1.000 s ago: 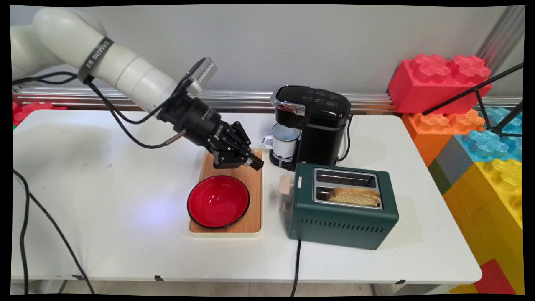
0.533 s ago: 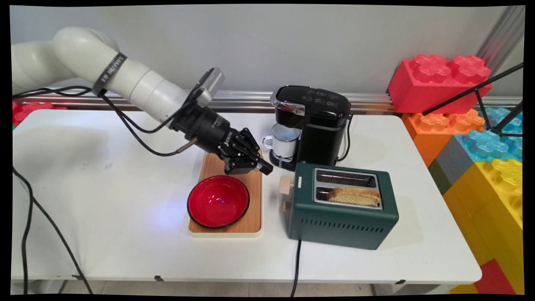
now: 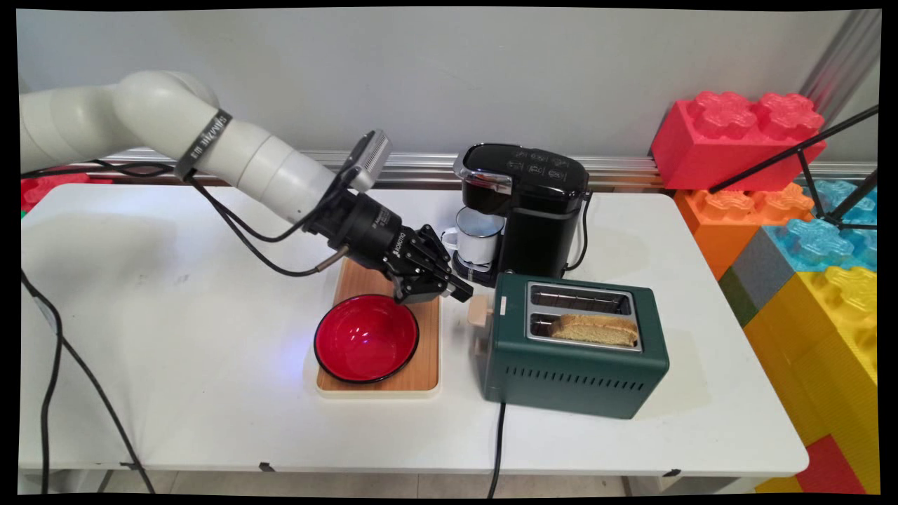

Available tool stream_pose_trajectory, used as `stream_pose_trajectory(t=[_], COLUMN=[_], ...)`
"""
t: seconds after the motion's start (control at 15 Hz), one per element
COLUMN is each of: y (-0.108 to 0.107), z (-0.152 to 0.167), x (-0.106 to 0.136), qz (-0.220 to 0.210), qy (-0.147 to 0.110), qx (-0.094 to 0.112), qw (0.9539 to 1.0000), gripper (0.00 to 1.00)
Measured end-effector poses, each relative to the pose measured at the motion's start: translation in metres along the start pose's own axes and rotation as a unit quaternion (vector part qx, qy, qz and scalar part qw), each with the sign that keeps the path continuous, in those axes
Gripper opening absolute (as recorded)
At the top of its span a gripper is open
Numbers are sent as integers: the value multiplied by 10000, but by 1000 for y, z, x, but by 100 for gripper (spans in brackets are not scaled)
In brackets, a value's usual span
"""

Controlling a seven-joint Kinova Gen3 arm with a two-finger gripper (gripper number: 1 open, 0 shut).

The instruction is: Press the toaster switch

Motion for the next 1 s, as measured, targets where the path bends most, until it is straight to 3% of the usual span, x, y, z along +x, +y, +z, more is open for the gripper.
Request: stream_pose_trajectory(t=[1.0], y=[3], z=[29], x=[-9], qz=[147], qy=[-24], qx=[185], qw=[9997], gripper=[0])
